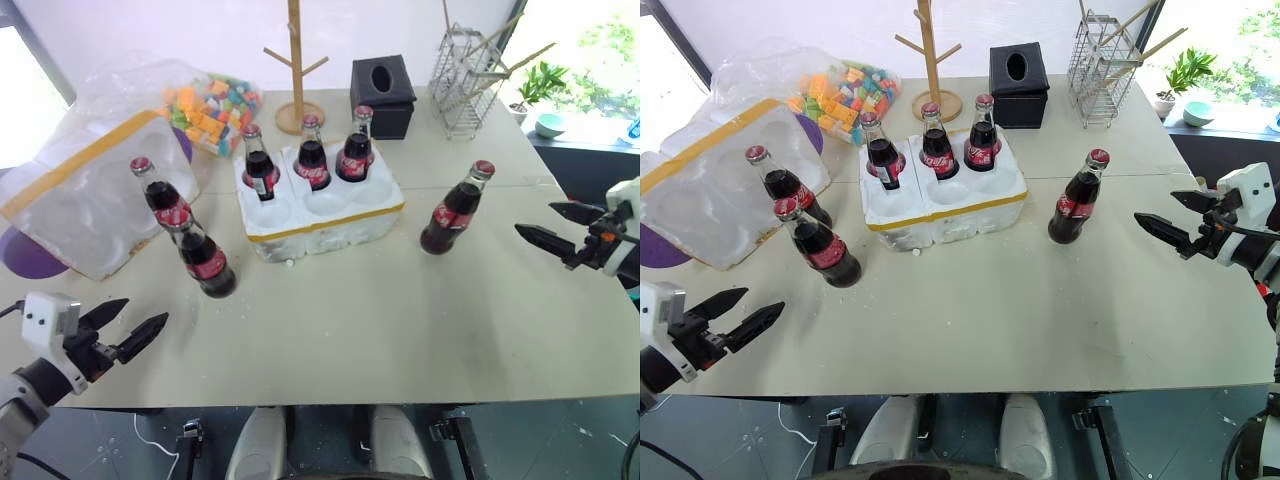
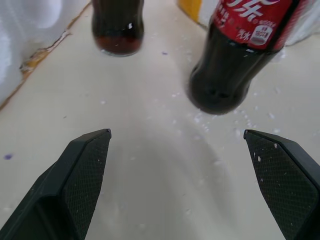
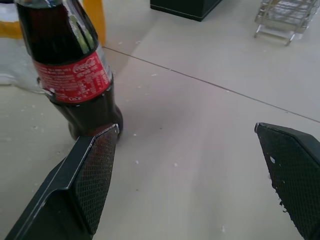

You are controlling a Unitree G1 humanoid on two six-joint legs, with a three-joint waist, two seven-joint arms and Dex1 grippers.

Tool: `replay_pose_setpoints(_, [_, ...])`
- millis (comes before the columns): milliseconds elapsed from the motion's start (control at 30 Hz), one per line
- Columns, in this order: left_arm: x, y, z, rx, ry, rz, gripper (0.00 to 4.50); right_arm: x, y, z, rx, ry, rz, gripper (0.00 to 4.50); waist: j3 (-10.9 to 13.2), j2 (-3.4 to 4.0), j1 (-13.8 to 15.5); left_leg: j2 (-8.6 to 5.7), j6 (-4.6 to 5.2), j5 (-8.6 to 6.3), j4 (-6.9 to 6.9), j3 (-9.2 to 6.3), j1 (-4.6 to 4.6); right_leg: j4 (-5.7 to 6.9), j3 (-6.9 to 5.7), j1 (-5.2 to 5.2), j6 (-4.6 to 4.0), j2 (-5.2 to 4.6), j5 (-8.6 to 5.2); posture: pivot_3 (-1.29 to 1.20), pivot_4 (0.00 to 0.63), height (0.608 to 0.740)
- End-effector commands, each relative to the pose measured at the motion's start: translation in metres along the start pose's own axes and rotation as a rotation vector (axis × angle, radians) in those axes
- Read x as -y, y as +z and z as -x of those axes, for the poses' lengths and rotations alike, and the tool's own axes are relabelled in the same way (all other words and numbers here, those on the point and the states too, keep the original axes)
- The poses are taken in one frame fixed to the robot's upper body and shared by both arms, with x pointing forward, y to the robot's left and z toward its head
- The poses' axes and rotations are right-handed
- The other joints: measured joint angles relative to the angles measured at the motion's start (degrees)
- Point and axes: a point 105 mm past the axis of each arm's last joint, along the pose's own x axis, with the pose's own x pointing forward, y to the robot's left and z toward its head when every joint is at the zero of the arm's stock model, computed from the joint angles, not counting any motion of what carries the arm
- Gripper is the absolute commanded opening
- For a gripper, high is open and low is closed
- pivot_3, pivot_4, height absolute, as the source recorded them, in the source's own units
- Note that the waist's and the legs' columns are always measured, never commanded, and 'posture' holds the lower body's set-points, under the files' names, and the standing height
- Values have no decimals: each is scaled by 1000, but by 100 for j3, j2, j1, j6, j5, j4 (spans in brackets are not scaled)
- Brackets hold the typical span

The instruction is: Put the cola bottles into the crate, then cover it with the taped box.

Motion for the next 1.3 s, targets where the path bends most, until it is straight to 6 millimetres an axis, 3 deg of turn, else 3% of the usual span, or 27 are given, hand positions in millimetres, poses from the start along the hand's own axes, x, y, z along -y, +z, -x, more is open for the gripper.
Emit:
replay_pose_setpoints(33, [7,25,-2,65,-72,-42,4452,-9,45,10,85,76,70,4500,0,1,2,0,0,0,0,0,0,4,0,-1,0,0,0,0,150,740])
replay_pose_setpoints(167, [11,36,-7,25,-153,-157,4452,-64,73,20,66,375,96,4500,0,4,4,2,0,0,1,0,0,15,2,-10,1,4,0,0,150,740])
replay_pose_setpoints(300, [15,54,-16,54,-227,-190,4452,-117,87,35,37,638,72,4500,-1,-3,7,13,0,0,-1,-1,-1,12,3,-12,0,14,0,0,150,740])
replay_pose_setpoints(567, [16,65,-52,77,-318,-240,4452,-181,95,49,51,854,50,4500,2,-9,14,13,-1,-1,9,3,-4,13,6,-12,0,17,2,0,150,740])
replay_pose_setpoints(867, [26,47,-91,29,-392,-290,4452,-187,96,36,90,797,39,4500,8,-22,16,13,0,0,10,10,-5,11,14,-14,6,19,9,0,150,740])
replay_pose_setpoints(1000, [23,49,-104,70,-383,-287,4452,-187,96,35,102,793,34,4500,9,-28,16,13,0,0,12,10,-7,12,15,-15,7,20,10,0,150,740])
replay_pose_setpoints(1100, [24,54,-104,89,-386,-289,3637,-188,95,34,107,791,34,4500,9,-29,4,13,0,0,12,12,-7,12,18,-16,11,21,13,0,150,740])
replay_pose_setpoints(1167, [31,63,-97,109,-428,-251,2792,-188,96,34,111,790,32,4500,9,-29,7,14,1,0,12,13,-7,13,20,-17,13,23,14,0,150,740])
replay_pose_setpoints(1300, [66,89,-73,125,-646,-157,2844,-189,92,31,109,776,29,4500,28,-59,6,36,0,0,17,13,-13,11,25,-21,26,39,25,0,150,740])
